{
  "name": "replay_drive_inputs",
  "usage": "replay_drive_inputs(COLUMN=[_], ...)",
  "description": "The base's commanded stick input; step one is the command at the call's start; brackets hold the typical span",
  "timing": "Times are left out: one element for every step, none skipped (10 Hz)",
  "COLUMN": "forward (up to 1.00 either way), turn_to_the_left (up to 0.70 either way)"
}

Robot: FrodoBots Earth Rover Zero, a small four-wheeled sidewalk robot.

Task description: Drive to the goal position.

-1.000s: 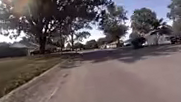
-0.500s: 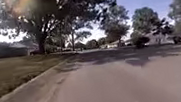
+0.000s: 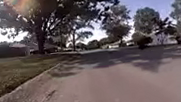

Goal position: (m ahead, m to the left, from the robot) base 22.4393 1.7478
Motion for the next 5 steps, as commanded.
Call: replay_drive_inputs(forward=[1.0,1.0,1.0,1.0,1.0], turn_to_the_left=[0.0,0.0,-0.03,-0.35,-0.32])
